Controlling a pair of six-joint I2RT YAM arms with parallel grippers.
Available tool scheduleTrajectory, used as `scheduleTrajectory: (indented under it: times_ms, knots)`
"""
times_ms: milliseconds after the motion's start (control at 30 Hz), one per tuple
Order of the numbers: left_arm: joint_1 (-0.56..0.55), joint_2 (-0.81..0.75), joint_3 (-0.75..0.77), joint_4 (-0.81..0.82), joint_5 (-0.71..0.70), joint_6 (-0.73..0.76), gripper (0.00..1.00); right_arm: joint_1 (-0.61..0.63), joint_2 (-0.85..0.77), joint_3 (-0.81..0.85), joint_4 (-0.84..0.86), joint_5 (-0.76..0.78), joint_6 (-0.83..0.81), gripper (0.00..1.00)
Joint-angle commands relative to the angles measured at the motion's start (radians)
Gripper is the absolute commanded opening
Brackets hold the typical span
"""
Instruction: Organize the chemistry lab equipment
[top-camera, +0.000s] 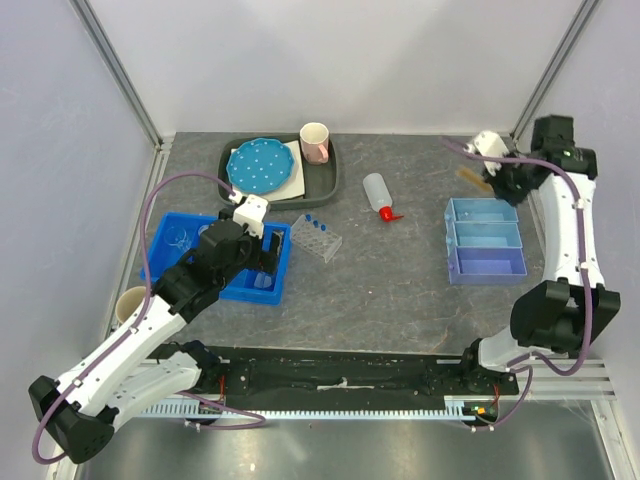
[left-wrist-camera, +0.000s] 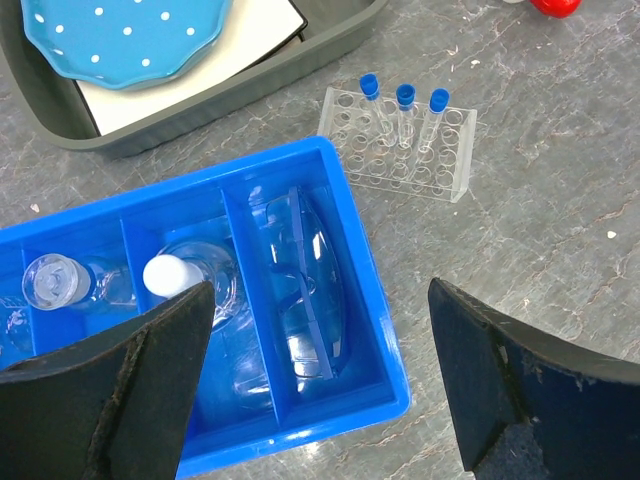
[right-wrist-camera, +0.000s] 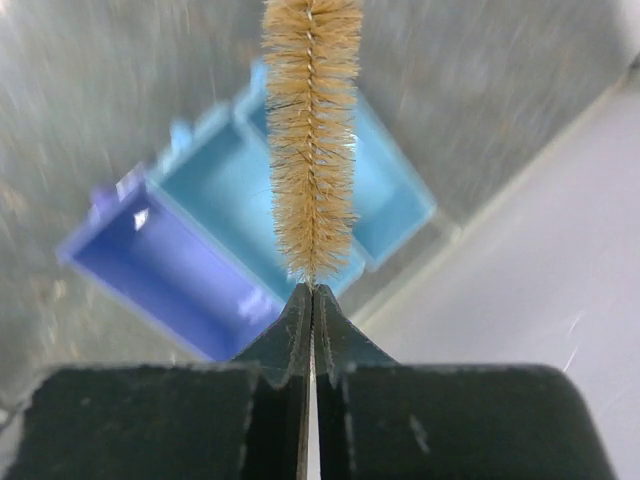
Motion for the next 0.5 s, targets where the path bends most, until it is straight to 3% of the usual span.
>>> scheduleTrajectory:
  times_ms: [0,267,467]
  knots:
    - [0.001,-0.013,0.003,0.043,0.02,0.03,0.93,-0.093,-0.084,-0.186,-0.146,0.15,-0.37,0.03]
    - [0.001,-0.01,0.0,0.041,0.019,0.03,0.93,-0.146,-0.095,-0.366,-0.038,0.267,-0.566,0.06]
    - [0.001,-0.002,0.002,0.041,0.019,0.03,0.93,-0.126,-0.022,-0.402,0.044,0.335,-0.579,0.08]
